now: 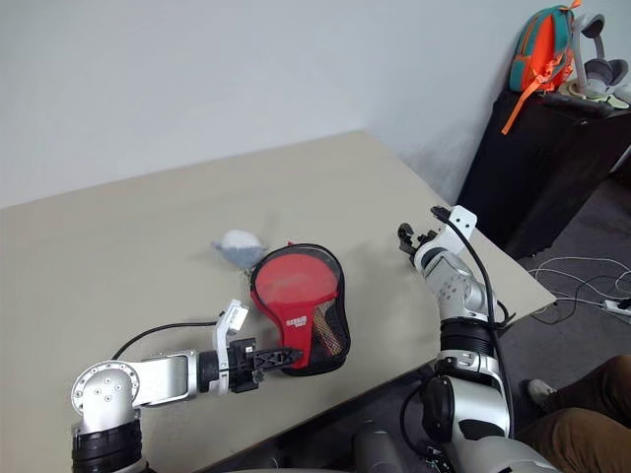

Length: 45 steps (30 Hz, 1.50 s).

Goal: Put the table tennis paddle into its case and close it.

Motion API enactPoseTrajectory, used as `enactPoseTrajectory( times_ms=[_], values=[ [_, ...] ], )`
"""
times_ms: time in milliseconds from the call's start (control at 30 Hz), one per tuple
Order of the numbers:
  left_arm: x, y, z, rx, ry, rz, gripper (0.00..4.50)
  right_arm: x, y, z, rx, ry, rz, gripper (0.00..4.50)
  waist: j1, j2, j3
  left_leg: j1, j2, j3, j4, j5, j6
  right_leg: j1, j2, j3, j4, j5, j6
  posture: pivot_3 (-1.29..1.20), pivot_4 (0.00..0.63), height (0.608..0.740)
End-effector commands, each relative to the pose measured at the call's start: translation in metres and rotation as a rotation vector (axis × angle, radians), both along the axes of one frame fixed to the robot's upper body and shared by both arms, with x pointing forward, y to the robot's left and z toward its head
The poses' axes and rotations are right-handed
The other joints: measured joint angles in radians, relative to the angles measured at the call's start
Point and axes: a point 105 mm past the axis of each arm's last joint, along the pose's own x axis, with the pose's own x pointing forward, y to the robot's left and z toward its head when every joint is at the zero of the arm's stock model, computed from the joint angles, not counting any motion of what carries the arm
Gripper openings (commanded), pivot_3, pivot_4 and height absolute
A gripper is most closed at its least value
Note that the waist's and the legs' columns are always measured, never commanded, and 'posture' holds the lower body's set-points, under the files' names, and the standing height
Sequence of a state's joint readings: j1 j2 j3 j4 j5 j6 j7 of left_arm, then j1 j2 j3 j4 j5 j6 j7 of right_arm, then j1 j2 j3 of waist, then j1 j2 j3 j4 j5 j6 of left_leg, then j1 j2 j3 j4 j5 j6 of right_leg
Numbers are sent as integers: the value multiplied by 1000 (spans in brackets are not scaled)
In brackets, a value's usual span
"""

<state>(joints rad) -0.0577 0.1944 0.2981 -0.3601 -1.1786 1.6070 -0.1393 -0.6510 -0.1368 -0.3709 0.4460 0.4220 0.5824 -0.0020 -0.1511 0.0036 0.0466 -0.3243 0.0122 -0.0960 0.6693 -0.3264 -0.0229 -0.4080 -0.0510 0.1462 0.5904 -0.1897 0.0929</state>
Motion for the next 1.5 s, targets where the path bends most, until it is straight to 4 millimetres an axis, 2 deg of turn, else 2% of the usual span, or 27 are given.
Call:
enactPoseTrajectory(
  times_ms=[33,400,767,1000,1133,1233,1367,1500],
  values=[
    [-1,-12,7,-28,-15,-49,17,3,2,13,-6,-39,8,4500,1,0,0,0,0,0,0,0,0,0,0,0,0,0,0,0,0,740],
    [-12,-40,13,-144,32,-150,17,-3,-3,9,-22,-14,13,4500,1,0,0,0,0,0,0,0,0,0,0,0,0,0,0,0,0,740],
    [-29,-54,20,-177,26,-234,17,-9,0,5,-43,12,39,4500,2,0,0,0,0,0,0,0,0,0,0,0,0,-2,2,0,0,740],
    [-28,-58,25,-155,19,-184,17,-8,3,4,-38,19,49,4500,2,0,0,0,0,0,0,0,0,0,0,0,0,-1,2,0,0,740],
    [-20,-49,26,-166,57,-99,17,-7,6,5,-45,16,58,4500,2,0,0,0,0,0,0,0,0,0,0,0,0,-2,2,0,0,740],
    [-12,-33,23,-179,104,-5,17,-7,4,7,-47,9,54,4500,2,0,0,0,0,0,0,0,0,0,0,0,0,-2,3,0,0,740],
    [-9,-7,22,-143,86,39,17,-8,1,6,-49,11,48,4500,2,0,0,0,0,1,0,0,0,-1,0,0,0,-3,4,0,0,740],
    [1,5,21,-131,91,71,17,-8,0,5,-47,12,43,4500,5,1,0,0,0,1,0,0,0,-1,0,0,-1,-3,4,0,0,740]
  ],
)
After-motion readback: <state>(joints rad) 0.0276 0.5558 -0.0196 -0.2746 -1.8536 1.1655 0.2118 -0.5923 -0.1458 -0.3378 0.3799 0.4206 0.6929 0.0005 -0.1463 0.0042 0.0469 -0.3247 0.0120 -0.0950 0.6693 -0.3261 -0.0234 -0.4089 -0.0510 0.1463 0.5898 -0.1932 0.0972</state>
